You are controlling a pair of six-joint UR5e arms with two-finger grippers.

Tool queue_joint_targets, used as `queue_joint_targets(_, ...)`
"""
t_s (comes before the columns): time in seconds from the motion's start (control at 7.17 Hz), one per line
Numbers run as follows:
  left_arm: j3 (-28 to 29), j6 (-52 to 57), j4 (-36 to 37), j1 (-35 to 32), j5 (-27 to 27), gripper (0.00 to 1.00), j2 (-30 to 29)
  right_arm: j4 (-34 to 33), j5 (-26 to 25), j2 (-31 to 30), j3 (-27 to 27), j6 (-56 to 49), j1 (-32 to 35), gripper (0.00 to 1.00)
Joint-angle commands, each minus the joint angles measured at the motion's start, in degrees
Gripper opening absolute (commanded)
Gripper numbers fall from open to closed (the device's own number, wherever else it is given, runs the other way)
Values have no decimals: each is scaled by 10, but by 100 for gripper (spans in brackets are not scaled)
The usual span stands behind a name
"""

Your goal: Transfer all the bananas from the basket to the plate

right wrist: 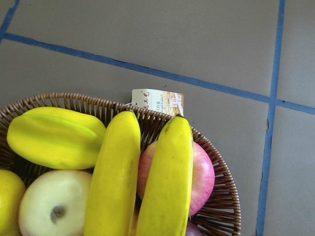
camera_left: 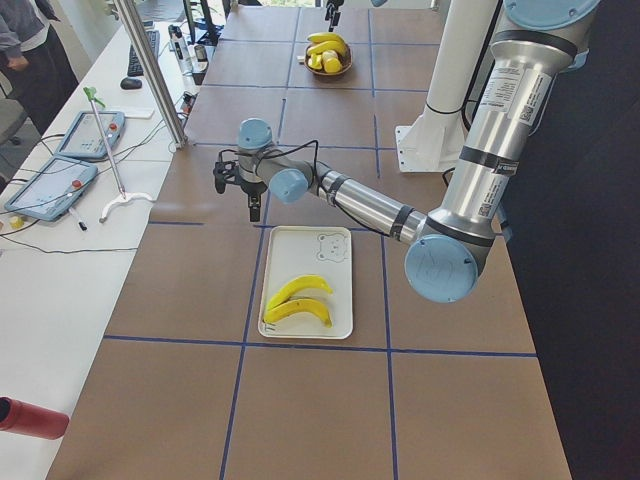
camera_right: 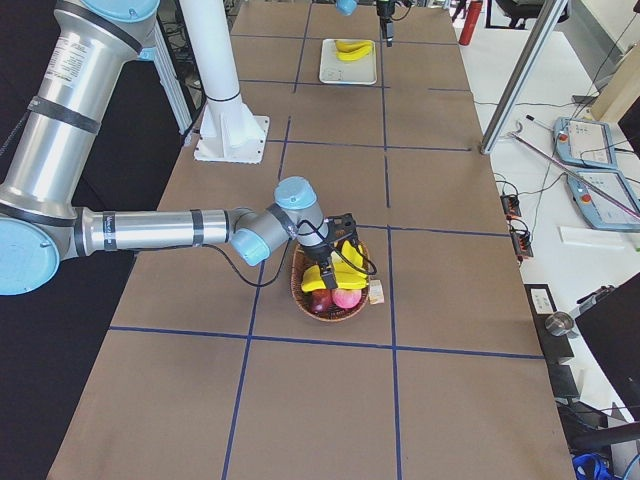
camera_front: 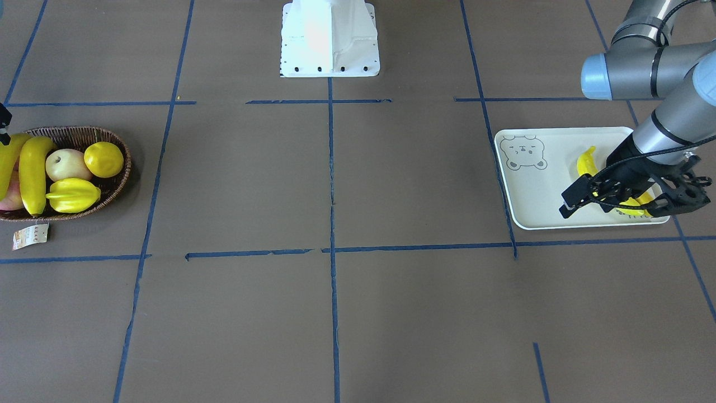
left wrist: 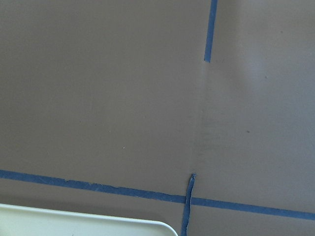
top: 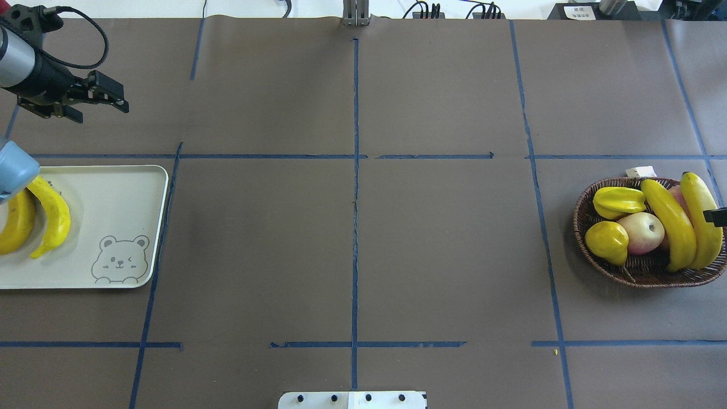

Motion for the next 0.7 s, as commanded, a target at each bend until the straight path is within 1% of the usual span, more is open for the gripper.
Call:
queue_joint_targets(0.0,-1,0,-1,0,0,100,0,2,-2,-3,-24,2,-5,94)
queue_joint_targets(0.28,-2,0,-1,1,-1,100,0,2,-2,2,-42,2,-19,91)
queue_joint_targets(0.56,-2,0,-1,1,-1,100,0,2,-1,12,-43,3,-28,91)
